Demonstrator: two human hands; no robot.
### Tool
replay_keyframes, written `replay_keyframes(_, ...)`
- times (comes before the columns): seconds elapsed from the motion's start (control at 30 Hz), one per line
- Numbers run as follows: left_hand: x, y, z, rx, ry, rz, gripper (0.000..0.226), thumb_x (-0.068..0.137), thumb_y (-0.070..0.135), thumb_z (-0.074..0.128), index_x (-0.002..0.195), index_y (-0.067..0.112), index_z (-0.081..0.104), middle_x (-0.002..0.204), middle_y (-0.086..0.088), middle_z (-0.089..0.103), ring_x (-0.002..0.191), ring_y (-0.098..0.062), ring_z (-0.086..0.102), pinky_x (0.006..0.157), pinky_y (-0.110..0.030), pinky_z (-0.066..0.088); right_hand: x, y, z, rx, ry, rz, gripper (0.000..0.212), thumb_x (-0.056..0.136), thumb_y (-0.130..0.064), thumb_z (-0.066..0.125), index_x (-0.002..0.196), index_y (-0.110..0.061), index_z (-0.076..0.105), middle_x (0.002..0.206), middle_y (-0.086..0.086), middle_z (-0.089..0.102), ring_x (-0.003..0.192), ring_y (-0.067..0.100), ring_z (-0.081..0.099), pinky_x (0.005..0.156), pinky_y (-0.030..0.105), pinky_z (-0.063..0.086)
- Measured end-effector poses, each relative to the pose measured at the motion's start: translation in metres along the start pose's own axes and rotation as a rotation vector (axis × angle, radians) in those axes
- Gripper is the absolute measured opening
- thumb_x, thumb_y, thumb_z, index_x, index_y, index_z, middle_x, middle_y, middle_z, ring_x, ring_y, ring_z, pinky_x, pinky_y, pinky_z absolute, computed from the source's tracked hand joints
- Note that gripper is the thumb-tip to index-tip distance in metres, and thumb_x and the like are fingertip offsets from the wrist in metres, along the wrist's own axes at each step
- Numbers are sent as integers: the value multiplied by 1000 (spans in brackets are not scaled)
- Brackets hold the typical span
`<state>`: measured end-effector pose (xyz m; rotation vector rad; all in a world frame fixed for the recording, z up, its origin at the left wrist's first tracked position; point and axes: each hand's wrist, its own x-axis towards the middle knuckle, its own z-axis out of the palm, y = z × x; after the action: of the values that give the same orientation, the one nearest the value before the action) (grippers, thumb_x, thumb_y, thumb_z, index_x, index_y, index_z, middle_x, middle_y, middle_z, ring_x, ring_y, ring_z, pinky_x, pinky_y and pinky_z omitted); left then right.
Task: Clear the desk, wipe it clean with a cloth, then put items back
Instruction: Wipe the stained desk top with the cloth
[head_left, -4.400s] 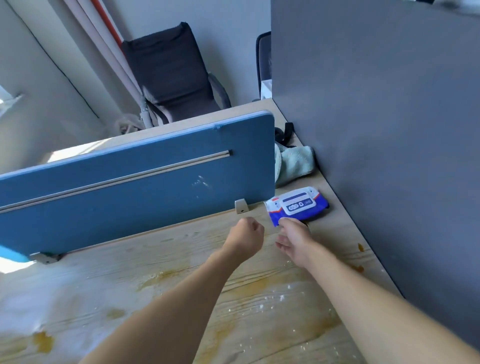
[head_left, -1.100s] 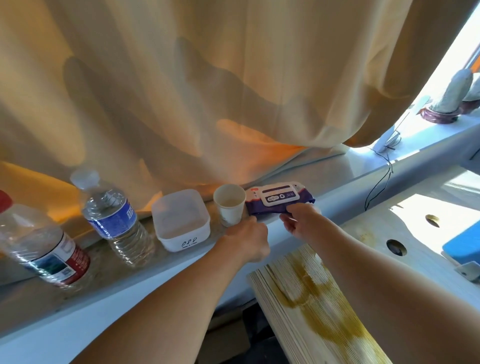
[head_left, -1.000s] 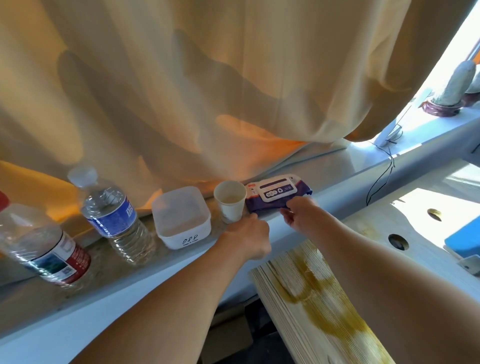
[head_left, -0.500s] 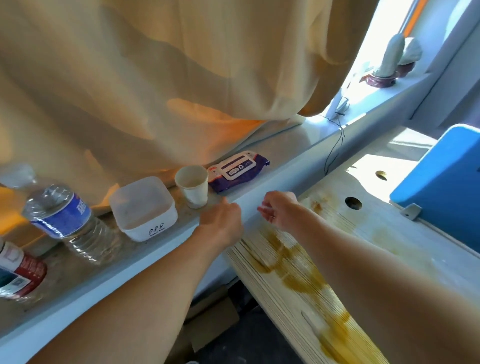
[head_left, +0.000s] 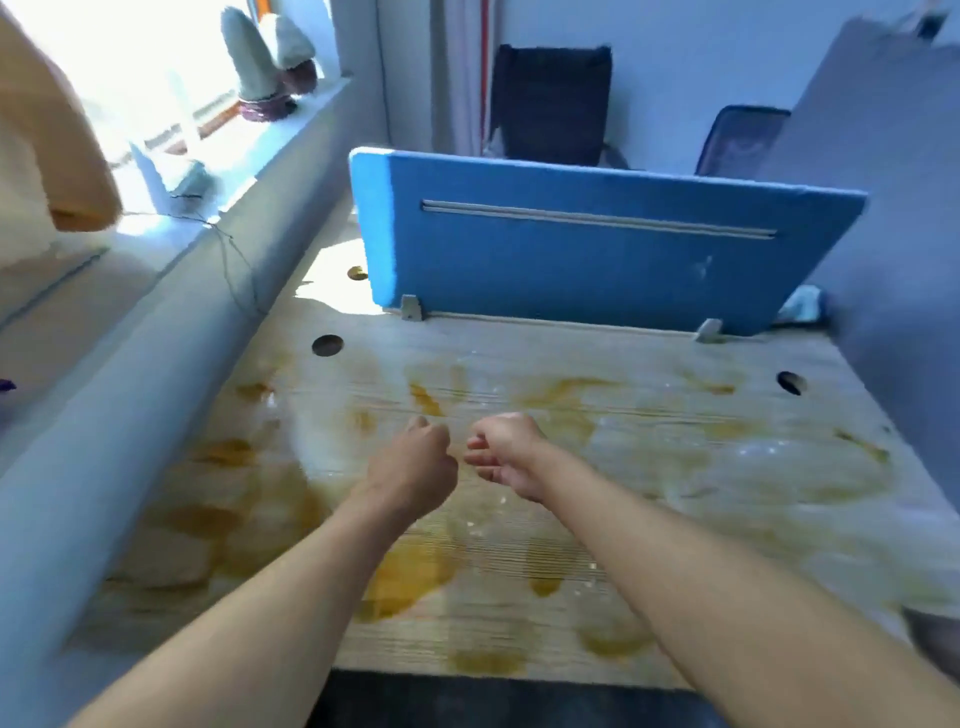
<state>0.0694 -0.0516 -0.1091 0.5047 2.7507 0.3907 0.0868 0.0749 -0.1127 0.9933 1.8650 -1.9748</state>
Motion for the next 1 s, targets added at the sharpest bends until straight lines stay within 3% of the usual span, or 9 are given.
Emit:
replay_keyframes(0.23, 8, 216, 96, 95, -214, 403, 33, 92, 18, 47, 123, 16, 59, 128, -6, 52, 109, -29, 58, 86, -44, 54, -36, 79, -247, 89, 474, 83, 19, 92, 1, 41, 81, -7, 54, 70, 7, 49, 59, 20, 44, 50, 26, 30)
replay_keyframes(0.33, -2, 288, 140, 133, -315, 508, 35, 94, 20, 48, 127, 16, 57, 130, -7, 50, 112, -30, 57, 88, -44, 53, -56, 123, -333, 76, 645, 145, 23, 93, -2, 41, 100, 6, 62, 74, 9, 47, 62, 20, 38, 50, 26, 28)
replay_keyframes(0.43, -9, 340, 179, 174, -374, 574, 38, 92, 20, 52, 130, 16, 54, 130, -7, 52, 113, -29, 55, 91, -44, 52, -73, 161, -397, -74, 790, 173, 27, 97, -7, 42, 74, -2, 54, 72, 5, 45, 61, 19, 40, 51, 26, 28)
replay_keyframes(0.47, -10, 355, 190, 193, -386, 590, 40, 92, 21, 53, 132, 17, 53, 131, -7, 52, 114, -29, 54, 93, -44, 51, -78, 171, -415, -160, 866, 181, 26, 97, -10, 44, 71, -9, 50, 74, 6, 46, 66, 20, 47, 54, 26, 32)
replay_keyframes(0.53, -9, 386, 214, 237, -398, 624, 47, 92, 26, 58, 138, 19, 49, 136, -6, 49, 121, -28, 50, 101, -43, 46, -86, 192, -452, -297, 976, 250, 17, 96, -20, 49, 100, -6, 58, 103, 15, 57, 98, 30, 58, 73, 33, 43)
replay_keyframes(0.6, -6, 407, 229, 278, -398, 647, 60, 91, 34, 63, 144, 20, 41, 145, -7, 42, 130, -28, 43, 110, -45, 40, -84, 211, -480, -373, 1030, 330, 45, 98, -28, 47, 133, -1, 45, 139, 20, 45, 130, 37, 42, 98, 42, 40)
replay_keyframes(0.67, -1, 430, 244, 342, -405, 673, 74, 88, 43, 67, 149, 20, 31, 153, -9, 31, 139, -29, 34, 116, -47, 32, -80, 229, -506, -393, 1069, 355, 61, 98, -31, 43, 147, 2, 28, 156, 21, 24, 143, 38, 23, 114, 47, 26)
replay_keyframes(0.8, 10, 461, 271, 471, -468, 707, 105, 80, 54, 74, 157, 18, 11, 164, -9, 8, 151, -31, 7, 123, -50, 14, -59, 263, -536, -434, 1052, 346, 70, 102, -34, 32, 154, 5, 7, 164, 21, 4, 151, 32, 4, 122, 43, 7)
replay_keyframes(1.0, 10, 471, 295, 635, -388, 735, 106, 76, 45, 81, 154, 16, 17, 161, -12, 9, 149, -31, 9, 123, -48, 15, -33, 289, -520, -660, 1124, 348, 77, 100, -45, 22, 149, 13, 22, 160, 30, 14, 151, 39, 12, 123, 48, 9)
